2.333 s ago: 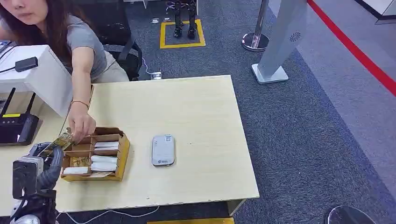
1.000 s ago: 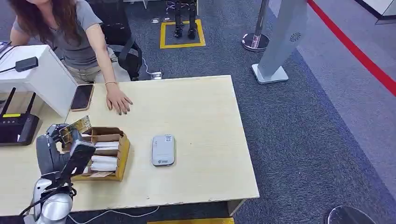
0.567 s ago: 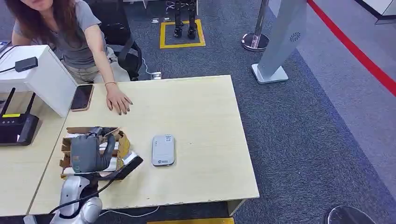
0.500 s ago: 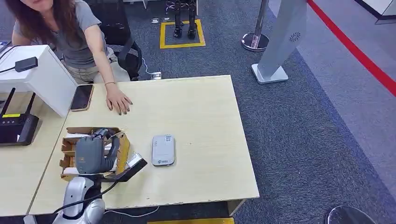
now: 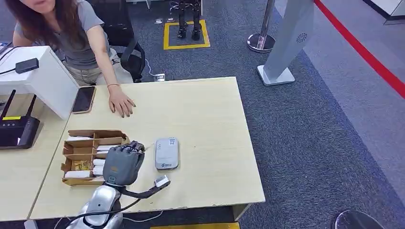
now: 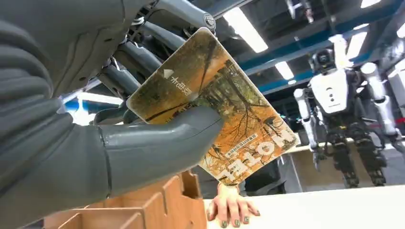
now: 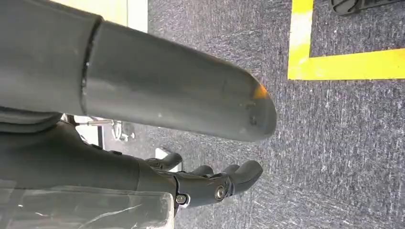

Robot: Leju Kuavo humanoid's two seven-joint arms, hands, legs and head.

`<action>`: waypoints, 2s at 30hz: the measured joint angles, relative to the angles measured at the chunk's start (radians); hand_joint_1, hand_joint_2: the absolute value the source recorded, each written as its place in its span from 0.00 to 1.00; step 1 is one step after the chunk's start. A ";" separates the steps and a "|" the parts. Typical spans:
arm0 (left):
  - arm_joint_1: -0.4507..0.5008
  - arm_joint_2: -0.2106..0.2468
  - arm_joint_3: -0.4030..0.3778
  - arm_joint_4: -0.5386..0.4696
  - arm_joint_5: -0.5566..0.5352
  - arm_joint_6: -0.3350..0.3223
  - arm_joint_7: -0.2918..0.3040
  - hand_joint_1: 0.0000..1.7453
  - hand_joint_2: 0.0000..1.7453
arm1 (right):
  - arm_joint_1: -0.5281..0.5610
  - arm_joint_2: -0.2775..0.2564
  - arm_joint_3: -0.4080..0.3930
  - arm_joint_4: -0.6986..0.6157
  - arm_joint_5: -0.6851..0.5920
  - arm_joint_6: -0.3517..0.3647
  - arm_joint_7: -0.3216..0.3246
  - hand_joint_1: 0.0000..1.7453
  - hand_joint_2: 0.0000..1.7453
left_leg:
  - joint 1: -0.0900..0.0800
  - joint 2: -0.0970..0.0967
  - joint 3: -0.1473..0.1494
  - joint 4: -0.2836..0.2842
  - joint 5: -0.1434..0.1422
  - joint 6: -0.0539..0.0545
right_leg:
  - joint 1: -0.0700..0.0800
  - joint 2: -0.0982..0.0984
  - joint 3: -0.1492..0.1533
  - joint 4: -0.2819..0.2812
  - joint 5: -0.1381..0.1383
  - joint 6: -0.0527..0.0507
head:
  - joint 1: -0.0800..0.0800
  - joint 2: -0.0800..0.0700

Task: Pass the card to the sensor for recognition and then transmit it.

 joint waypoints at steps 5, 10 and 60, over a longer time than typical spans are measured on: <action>-0.026 -0.002 -0.017 0.035 -0.032 0.006 0.015 1.00 1.00 | 0.000 0.000 0.005 0.000 0.001 0.000 0.003 0.00 0.00 | 0.000 0.000 0.000 0.000 0.000 0.000 | 0.000 0.000 0.000 0.000 0.000 0.000 | 0.000 0.000; -0.047 -0.002 -0.026 0.062 -0.063 0.021 0.031 1.00 1.00 | -0.002 0.000 0.011 0.000 0.017 0.003 0.007 0.00 0.00 | 0.000 0.000 0.000 0.000 0.000 0.000 | 0.000 0.000 0.000 0.000 0.000 0.000 | 0.000 0.000; -0.234 0.044 -0.227 0.352 -0.066 0.164 0.081 1.00 1.00 | -0.046 0.002 0.073 0.000 0.032 0.029 0.003 0.00 0.00 | 0.000 0.000 0.000 0.000 0.000 0.000 | 0.000 0.000 0.000 0.000 0.000 0.000 | 0.000 0.000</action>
